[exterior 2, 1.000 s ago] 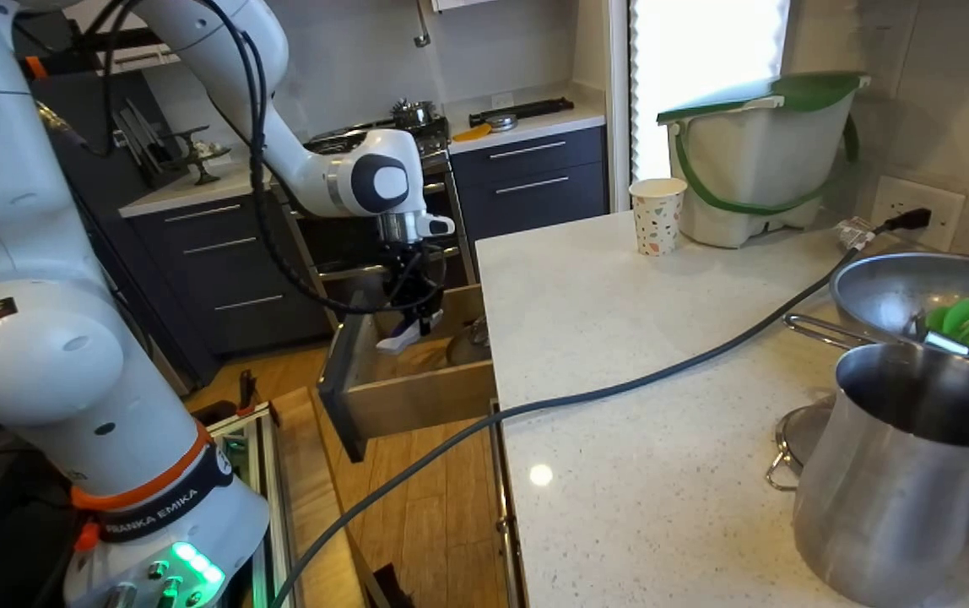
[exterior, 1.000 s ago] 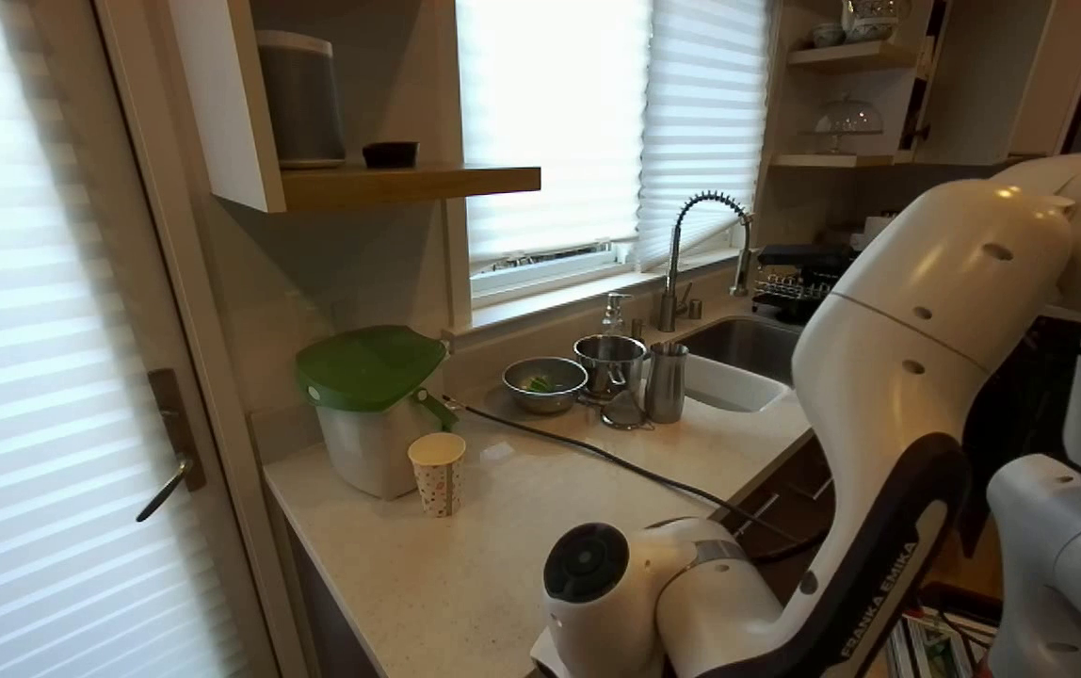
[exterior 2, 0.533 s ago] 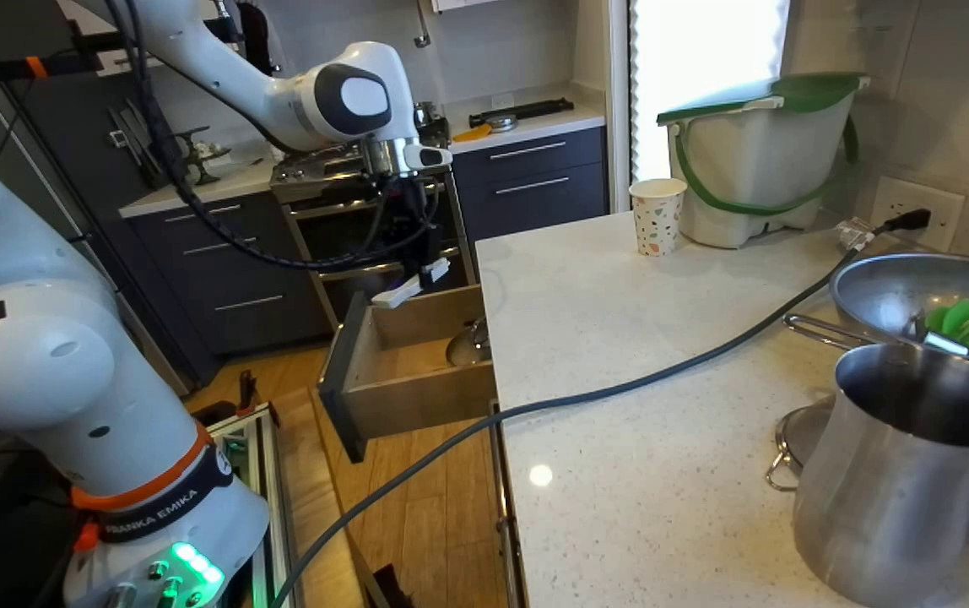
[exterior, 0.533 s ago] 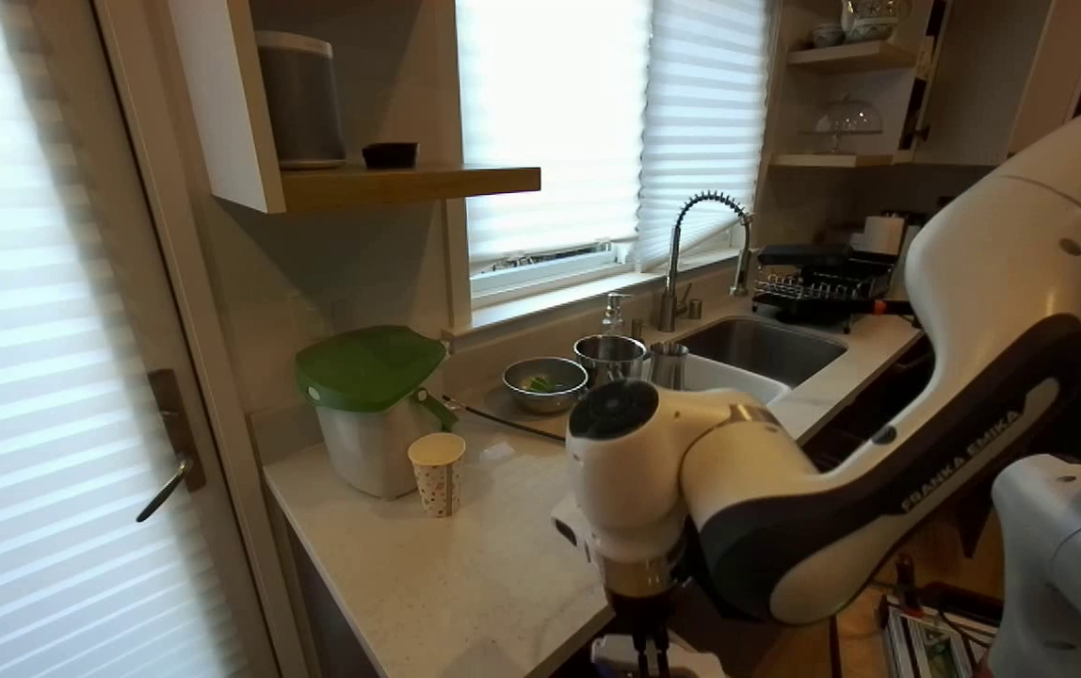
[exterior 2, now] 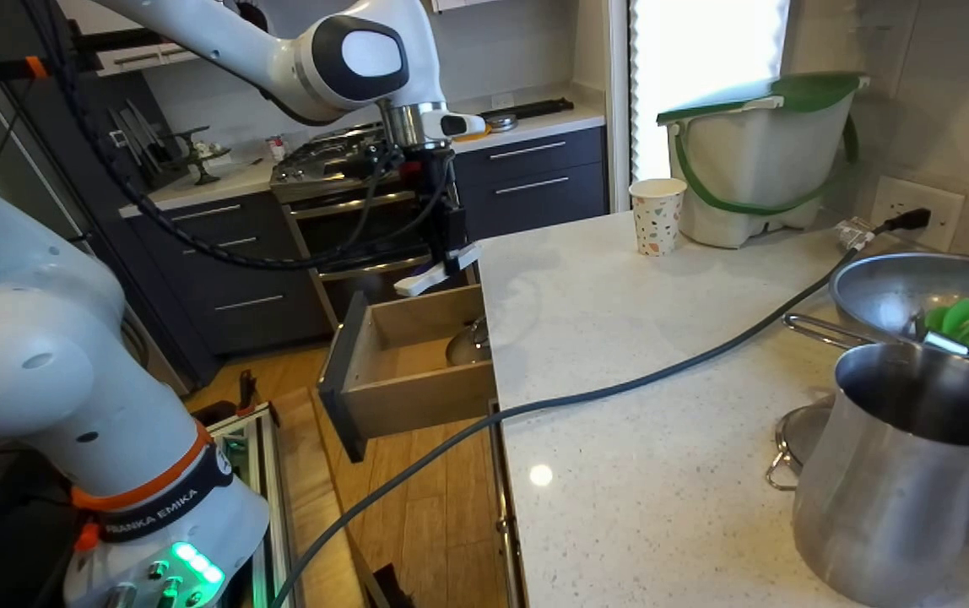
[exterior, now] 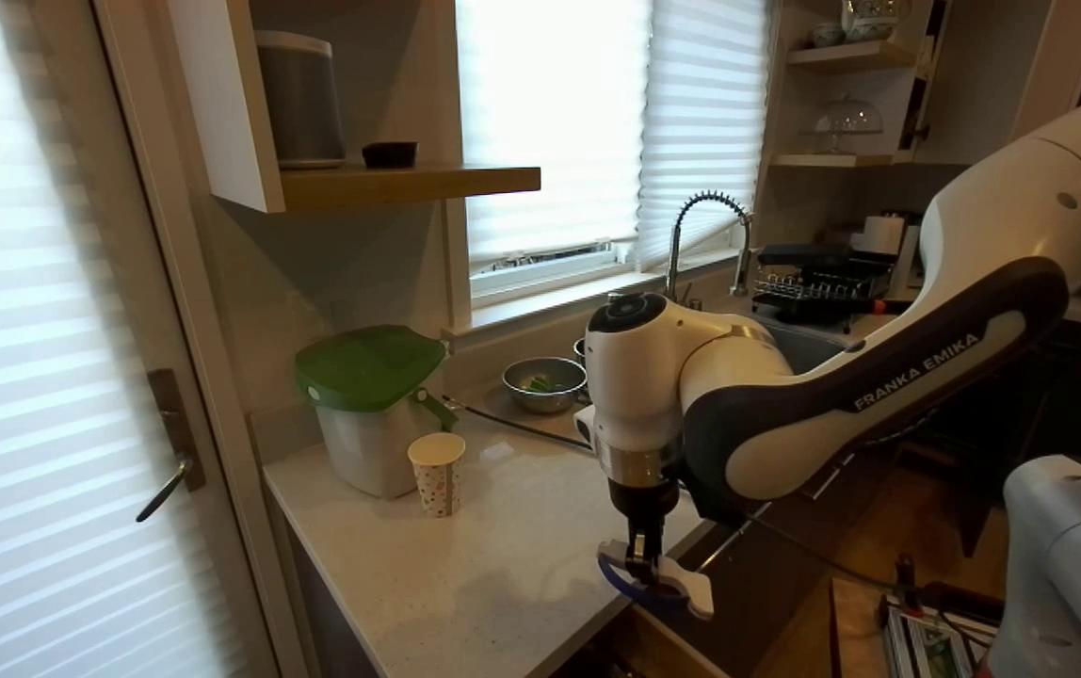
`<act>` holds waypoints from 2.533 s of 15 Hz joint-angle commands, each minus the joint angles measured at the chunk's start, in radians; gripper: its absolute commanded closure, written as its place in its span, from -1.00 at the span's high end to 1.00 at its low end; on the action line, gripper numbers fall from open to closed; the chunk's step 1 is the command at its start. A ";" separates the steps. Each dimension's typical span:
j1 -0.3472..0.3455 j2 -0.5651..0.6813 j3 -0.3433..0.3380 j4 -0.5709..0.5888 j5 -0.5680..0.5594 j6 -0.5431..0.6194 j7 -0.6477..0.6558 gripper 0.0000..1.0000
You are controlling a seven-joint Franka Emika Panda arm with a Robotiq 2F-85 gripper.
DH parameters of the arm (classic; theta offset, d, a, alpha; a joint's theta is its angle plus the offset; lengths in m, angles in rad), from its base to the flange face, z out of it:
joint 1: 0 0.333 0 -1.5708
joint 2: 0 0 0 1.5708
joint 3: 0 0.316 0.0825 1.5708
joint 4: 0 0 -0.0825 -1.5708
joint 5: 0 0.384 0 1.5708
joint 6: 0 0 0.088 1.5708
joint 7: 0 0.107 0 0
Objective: Remove the white and blue object from the open drawer and put it on the cupboard
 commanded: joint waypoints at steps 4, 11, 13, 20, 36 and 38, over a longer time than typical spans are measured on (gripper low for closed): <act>-0.017 0.020 -0.002 0.021 -0.005 0.005 0.026 -0.80; -0.117 0.159 -0.084 0.153 0.004 0.105 0.096 -0.80; -0.130 0.206 -0.102 0.175 0.015 0.151 0.124 -0.80; -0.121 0.328 -0.127 0.212 0.124 0.206 0.136 -0.80; -0.130 -0.030 -0.078 0.237 0.040 -0.010 0.225 1.00; -0.132 -0.063 -0.067 0.244 0.026 -0.016 0.225 1.00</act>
